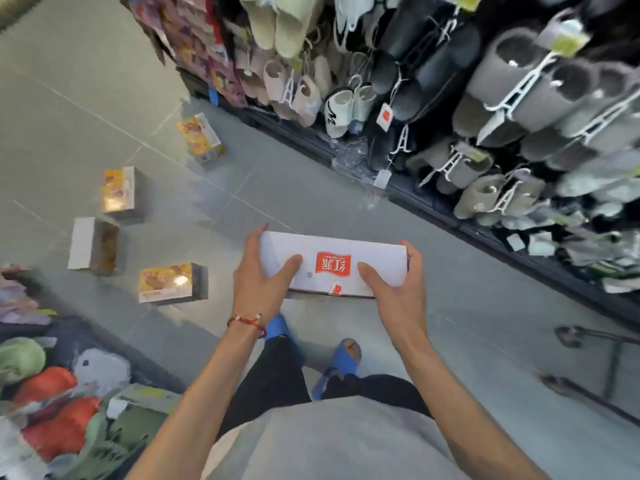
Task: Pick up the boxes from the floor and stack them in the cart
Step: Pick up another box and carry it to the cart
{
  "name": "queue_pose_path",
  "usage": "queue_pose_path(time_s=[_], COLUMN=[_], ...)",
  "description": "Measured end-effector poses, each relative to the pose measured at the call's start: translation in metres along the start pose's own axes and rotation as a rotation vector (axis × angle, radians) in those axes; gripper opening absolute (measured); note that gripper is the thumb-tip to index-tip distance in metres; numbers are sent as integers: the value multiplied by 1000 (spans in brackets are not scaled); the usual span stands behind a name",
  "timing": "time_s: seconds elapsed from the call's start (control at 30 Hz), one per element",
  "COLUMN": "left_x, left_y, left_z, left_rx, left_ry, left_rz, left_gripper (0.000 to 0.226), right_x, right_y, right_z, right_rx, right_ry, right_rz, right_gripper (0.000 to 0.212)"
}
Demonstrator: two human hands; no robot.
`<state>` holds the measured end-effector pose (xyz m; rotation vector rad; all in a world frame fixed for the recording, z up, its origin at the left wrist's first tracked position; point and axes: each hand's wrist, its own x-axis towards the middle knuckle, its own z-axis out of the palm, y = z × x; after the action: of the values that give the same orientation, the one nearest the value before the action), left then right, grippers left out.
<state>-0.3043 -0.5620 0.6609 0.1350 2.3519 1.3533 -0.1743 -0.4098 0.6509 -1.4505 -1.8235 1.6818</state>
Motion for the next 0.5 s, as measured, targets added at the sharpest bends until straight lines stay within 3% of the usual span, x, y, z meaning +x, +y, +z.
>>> queue_pose_path(time_s=[0.33,0.5], left_x=[21,19], left_y=[55,81], left_z=[107,147], left_rx=[99,162], left_ry=[-463,-679], left_rz=[234,323], left_gripper=[65,70], right_x=[-11,-26], right_y=[22,32], right_z=[-84,-103], right_rx=[118,221], right_ry=[470,683], right_rz=[127,206], right_gripper=[83,76])
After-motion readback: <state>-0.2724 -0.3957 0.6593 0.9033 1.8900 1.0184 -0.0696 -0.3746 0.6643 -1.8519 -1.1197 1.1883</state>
